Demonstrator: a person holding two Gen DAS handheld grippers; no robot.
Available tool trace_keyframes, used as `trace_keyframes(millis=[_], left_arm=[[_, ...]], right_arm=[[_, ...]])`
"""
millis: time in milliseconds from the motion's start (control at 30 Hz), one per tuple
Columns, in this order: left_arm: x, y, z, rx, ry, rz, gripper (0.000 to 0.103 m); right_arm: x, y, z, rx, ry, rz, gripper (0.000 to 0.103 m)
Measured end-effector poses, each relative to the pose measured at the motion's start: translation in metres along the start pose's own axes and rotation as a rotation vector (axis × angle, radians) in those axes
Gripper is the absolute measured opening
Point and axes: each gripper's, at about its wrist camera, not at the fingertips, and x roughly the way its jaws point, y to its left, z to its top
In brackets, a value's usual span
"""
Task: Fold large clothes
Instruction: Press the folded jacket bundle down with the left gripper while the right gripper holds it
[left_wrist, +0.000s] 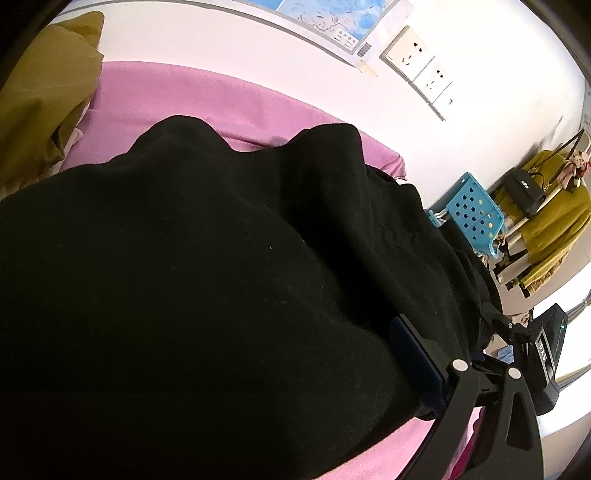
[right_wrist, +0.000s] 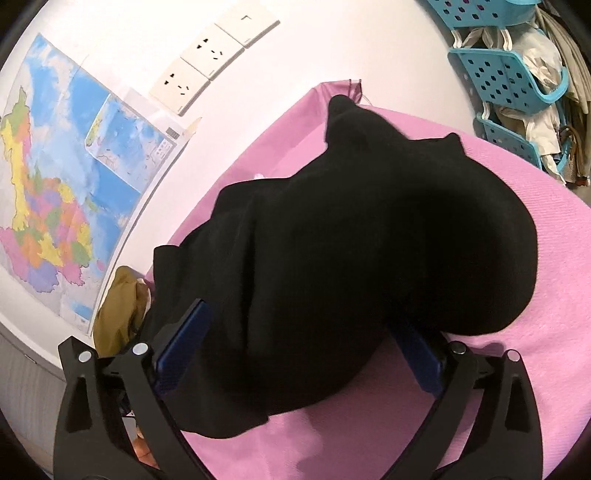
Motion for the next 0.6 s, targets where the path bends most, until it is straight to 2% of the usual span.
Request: trace_keyframes(millis=[233,300,433,600], left_arm=[[-0.001,0.002,0.000,0.008,0.009,-0.016,0.096],[-0.001,0.002,0.000,0.011,0.008,-0.015,0.096],[-0.002,0.002,-0.001,0.022,0.009,-0.017,0.096],[-0.001,0.001,-0.001,0.033,0.013,-0.021,0.096]], right_arm=[[-0.017,-0.004,-0.014,0.038,0.057,-0.027,0.092],[-0.013,0.001,-0.013,0.001,0.065,-0.053,0.092],[0.008,0.011,-0.003,-0.041,0.022,-0.080,0.098],[0.023,0.009,0.008,0.007,0.003,0.017,0.096]])
